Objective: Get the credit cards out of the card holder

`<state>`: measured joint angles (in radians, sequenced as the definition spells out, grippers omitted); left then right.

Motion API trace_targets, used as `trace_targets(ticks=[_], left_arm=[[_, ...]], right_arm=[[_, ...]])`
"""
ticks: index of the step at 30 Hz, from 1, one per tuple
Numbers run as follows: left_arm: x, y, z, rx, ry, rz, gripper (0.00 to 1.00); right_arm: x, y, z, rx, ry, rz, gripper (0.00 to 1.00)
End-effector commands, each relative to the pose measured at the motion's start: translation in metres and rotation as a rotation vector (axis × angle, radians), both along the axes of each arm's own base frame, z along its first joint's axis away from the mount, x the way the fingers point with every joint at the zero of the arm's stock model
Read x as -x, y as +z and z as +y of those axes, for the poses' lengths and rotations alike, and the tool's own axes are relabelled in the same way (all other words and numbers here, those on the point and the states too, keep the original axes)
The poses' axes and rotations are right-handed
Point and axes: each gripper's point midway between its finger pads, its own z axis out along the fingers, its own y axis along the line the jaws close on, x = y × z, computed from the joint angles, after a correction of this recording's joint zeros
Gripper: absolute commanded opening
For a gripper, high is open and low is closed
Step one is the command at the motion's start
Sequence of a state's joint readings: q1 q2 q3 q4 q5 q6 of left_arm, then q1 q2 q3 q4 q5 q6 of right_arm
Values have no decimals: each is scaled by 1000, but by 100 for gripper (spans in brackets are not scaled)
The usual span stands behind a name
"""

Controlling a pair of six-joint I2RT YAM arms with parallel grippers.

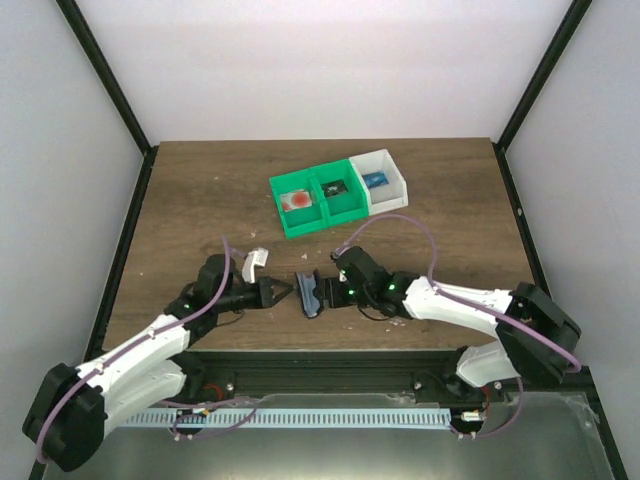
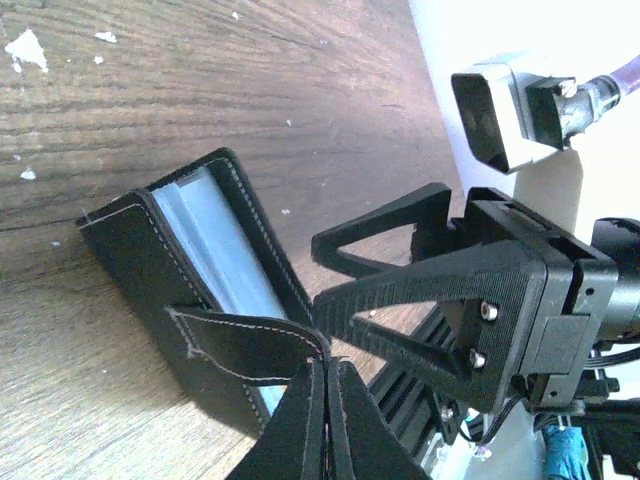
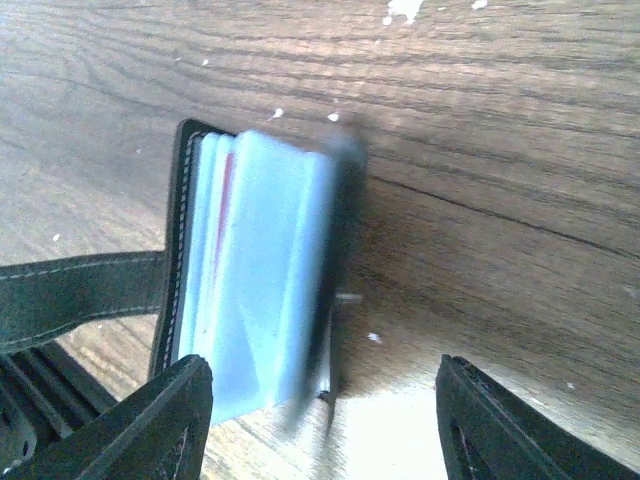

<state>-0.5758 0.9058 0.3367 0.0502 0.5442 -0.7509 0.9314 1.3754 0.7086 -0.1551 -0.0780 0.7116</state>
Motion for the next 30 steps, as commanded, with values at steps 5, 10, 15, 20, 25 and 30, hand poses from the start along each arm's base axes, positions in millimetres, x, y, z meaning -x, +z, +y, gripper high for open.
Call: trace_targets(ticks=[5,10,15,20,25,30], left_arm=[[-3,10,-4,14,-18,-29,0],[-5,2,2,-36,8,-31,0],[-12,-12,20,-128,99,-28,0],[-12,-17,22,-131,112,-16,0],[-10,-26,23,-147,111,7,0],[-12,-30,29,-177,144,18,2]], right_arm=[[10,5,34,-34,126,20,62],[2,-6,27,29,76,15,57],[0,-5,19,33,46,-14,47],[-6,-29,3,147,-18,0,39],[-2,-37,4,120,-13,16,11],[-6,-53,-24,220,-96,1,1]])
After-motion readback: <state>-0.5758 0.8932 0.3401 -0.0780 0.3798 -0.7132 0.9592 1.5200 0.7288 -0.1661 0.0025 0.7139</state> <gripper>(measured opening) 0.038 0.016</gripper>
